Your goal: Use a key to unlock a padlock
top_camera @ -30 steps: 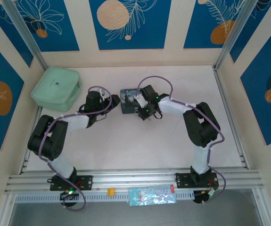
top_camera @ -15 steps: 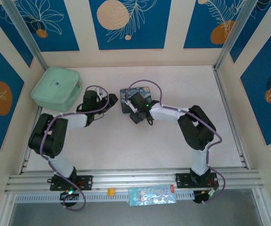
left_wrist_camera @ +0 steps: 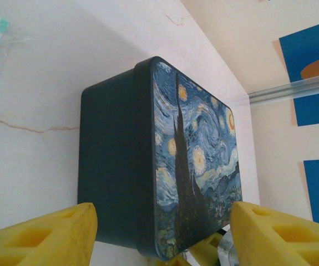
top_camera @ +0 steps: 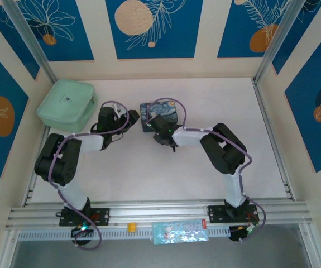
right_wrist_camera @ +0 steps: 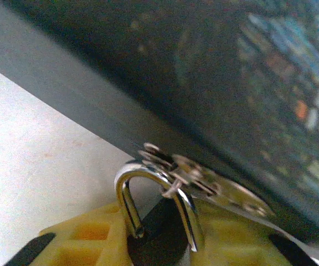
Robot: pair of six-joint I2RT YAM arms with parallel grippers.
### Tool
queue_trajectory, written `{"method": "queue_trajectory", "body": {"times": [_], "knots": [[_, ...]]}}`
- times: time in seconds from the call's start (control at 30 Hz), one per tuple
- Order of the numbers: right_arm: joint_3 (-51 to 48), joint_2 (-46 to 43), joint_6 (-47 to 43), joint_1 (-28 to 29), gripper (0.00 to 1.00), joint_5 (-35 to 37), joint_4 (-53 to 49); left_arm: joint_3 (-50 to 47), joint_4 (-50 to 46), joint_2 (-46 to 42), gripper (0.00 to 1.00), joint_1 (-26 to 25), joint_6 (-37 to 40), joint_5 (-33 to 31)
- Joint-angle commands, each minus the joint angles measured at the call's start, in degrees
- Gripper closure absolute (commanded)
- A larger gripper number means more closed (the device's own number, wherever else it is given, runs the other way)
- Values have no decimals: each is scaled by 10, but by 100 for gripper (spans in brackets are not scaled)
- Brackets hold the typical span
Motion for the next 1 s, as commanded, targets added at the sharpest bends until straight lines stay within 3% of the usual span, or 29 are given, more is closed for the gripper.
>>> {"method": "queue_trajectory", "body": {"times": [0.0, 0.3, 0.47, 0.67, 0.8, 0.97], "knots": [[-27, -13, -4, -15, 76, -32, 28, -1, 22, 4, 37, 8, -5, 10], [-16, -68, 9, -87, 99, -357, -55, 15, 44, 21, 37, 8, -8, 30], [38, -40, -45, -109, 100, -454, -129, 63, 16, 41, 37, 7, 24, 34], [95, 0, -81, -120, 100, -483, -156, 102, 13, 76, 38, 7, 22, 59], [91, 4, -123, -99, 100, -438, -123, 96, 11, 78, 38, 7, 22, 65], [175, 62, -119, -107, 100, -446, -202, 70, 28, 65, 39, 7, 5, 70]]}}
